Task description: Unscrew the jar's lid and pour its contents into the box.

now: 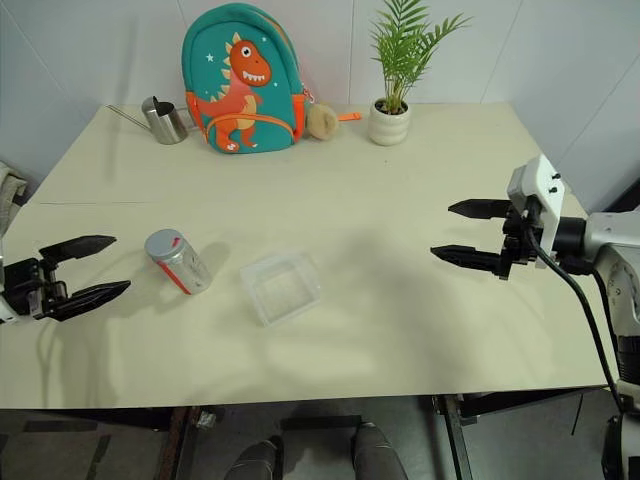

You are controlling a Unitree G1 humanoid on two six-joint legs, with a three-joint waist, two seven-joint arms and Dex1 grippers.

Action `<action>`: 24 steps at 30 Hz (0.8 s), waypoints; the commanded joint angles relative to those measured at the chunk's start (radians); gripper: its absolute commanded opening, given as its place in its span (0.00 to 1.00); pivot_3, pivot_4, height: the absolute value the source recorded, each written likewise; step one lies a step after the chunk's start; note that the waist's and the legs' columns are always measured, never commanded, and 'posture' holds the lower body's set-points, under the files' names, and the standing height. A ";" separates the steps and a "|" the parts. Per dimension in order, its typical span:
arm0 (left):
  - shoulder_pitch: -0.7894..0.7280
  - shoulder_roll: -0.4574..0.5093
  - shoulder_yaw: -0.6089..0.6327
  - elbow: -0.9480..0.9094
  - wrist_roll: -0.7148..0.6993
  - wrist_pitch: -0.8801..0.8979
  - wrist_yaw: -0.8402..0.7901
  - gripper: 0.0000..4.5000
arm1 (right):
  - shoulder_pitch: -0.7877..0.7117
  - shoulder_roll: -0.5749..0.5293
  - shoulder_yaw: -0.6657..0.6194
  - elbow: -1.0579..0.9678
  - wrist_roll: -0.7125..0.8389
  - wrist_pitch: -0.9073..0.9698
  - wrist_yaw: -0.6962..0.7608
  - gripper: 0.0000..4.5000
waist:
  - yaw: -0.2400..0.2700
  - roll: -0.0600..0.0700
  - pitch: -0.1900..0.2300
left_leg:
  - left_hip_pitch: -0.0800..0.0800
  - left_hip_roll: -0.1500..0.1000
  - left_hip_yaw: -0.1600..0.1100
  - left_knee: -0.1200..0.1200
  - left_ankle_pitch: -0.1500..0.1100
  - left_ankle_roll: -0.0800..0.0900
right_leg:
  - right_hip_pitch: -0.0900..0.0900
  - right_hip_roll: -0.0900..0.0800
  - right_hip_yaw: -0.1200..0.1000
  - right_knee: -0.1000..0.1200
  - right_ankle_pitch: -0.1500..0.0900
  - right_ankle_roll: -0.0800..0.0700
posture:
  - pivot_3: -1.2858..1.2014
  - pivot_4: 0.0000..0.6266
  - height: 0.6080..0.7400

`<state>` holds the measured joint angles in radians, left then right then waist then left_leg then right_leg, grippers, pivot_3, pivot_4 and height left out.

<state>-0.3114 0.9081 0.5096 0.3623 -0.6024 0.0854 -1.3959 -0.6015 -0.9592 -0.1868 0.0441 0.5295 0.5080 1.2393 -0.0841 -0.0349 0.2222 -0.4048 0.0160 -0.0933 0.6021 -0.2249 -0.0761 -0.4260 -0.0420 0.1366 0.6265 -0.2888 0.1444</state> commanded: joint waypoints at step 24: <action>0.254 -0.221 0.063 -0.662 -0.084 0.274 0.595 0.99 | -0.088 0.216 0.098 0.095 -0.005 -0.141 0.021 1.00 | 0.006 0.000 0.000 | -0.001 0.000 0.001 0.008 0.000 0.000 | 0.002 0.000 0.003 0.002 0.002 0.003 | 0.52 0.24 1.00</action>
<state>-0.0718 0.6913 0.5574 -0.2268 -0.6696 0.3358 -0.8827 -0.6785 -0.7342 -0.0760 0.1490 0.5201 0.3899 1.2463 -0.0778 -0.0346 0.2223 -0.4061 0.0157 -0.0925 0.6110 -0.2252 -0.0760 -0.4243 -0.0419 0.1396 0.6287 -0.2865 0.1483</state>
